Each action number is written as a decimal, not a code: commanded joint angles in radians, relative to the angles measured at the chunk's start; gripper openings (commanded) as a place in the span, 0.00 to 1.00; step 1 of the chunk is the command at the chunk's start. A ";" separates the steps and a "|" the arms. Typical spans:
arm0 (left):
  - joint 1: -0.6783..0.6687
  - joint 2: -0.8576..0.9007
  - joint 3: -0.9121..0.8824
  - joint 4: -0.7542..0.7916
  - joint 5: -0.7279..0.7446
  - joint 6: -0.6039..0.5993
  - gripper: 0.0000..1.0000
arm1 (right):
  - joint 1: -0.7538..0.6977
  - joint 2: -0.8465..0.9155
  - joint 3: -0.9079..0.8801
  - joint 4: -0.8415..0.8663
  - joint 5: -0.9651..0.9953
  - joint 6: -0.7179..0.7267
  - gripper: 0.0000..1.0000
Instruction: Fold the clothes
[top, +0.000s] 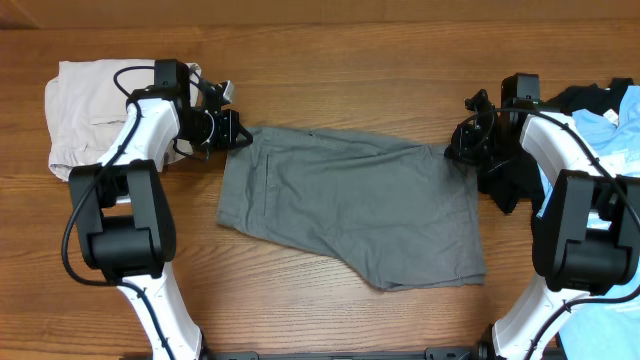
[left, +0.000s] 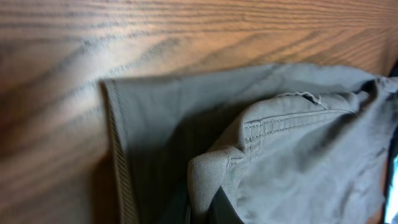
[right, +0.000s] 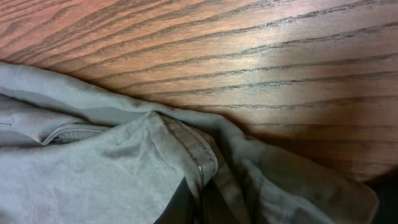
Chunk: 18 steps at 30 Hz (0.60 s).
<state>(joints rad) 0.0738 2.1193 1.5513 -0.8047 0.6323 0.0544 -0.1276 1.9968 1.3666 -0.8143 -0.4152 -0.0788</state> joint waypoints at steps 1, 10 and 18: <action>0.003 -0.077 0.025 -0.040 0.014 -0.010 0.04 | 0.001 0.011 -0.008 0.001 -0.013 0.008 0.04; -0.103 -0.124 0.024 -0.164 -0.122 0.010 0.04 | 0.001 0.011 -0.008 0.002 -0.013 0.008 0.04; -0.367 -0.124 0.023 -0.196 -0.477 -0.164 0.04 | 0.001 0.011 -0.008 0.002 -0.013 0.007 0.04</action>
<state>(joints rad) -0.1905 2.0262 1.5574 -0.9890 0.3820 0.0174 -0.1276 1.9968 1.3666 -0.8143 -0.4152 -0.0780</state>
